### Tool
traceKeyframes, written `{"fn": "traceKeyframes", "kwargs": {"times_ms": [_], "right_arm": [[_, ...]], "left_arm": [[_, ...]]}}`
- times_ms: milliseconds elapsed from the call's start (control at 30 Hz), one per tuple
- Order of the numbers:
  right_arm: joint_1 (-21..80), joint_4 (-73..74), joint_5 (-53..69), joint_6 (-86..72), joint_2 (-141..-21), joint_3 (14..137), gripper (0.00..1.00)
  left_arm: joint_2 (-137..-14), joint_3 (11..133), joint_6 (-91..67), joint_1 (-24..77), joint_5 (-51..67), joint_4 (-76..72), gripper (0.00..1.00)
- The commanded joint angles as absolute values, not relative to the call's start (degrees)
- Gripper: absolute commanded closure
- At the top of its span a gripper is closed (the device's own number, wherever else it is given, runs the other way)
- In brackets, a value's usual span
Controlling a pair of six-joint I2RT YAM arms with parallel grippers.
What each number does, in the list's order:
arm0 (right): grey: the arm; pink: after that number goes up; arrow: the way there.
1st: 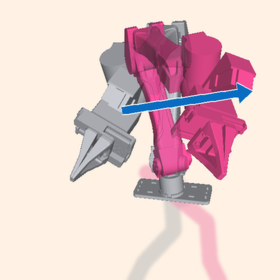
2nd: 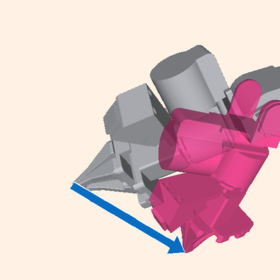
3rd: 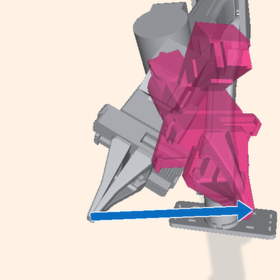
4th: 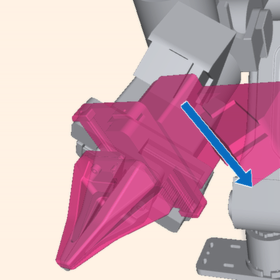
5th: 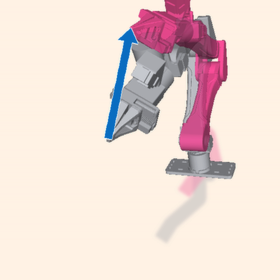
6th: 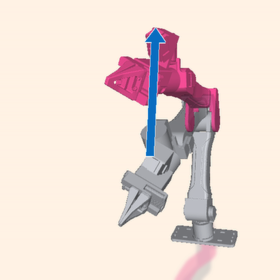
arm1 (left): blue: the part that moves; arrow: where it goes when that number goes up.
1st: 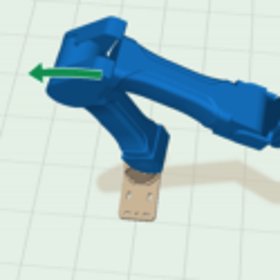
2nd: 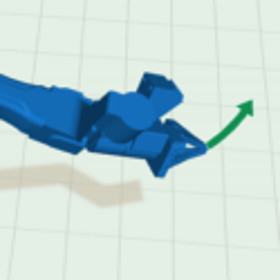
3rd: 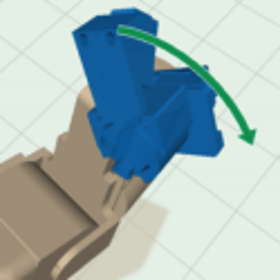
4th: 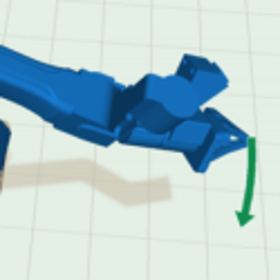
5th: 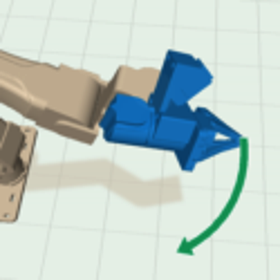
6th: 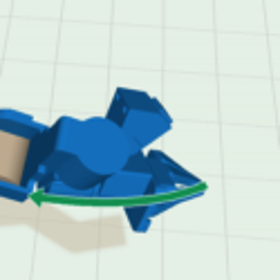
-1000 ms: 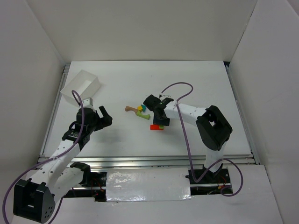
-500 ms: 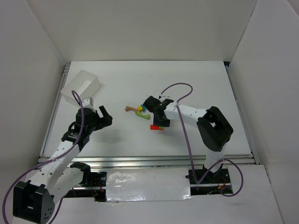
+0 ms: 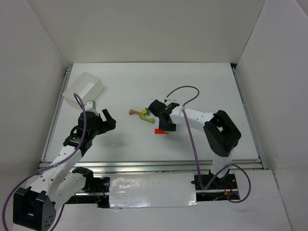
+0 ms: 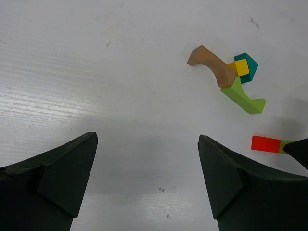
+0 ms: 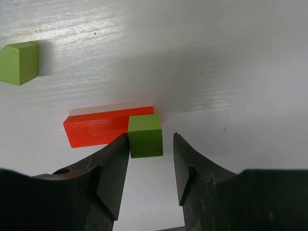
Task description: Build the wood block tower
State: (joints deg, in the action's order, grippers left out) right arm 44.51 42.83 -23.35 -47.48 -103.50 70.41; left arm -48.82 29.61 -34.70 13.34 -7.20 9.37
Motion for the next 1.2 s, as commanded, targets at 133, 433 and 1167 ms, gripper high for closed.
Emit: {"fn": "traceKeyframes", "kwargs": {"times_ms": [133,433,1167], "right_arm": [[46.14,40.52,-24.17,-45.44,-100.02,70.66,0.51],[46.93,39.9,-23.91,-43.95,-100.37,71.37,0.51],[46.93,39.9,-26.28,-42.63,-100.55,71.19,0.55]], "left_arm": [[-48.16,29.44,-34.1,13.62,-7.3,7.47,0.01],[-48.08,29.35,-34.01,13.62,-7.03,7.38,0.01],[-47.9,29.18,-33.84,13.71,-6.5,7.29,0.01]]}}
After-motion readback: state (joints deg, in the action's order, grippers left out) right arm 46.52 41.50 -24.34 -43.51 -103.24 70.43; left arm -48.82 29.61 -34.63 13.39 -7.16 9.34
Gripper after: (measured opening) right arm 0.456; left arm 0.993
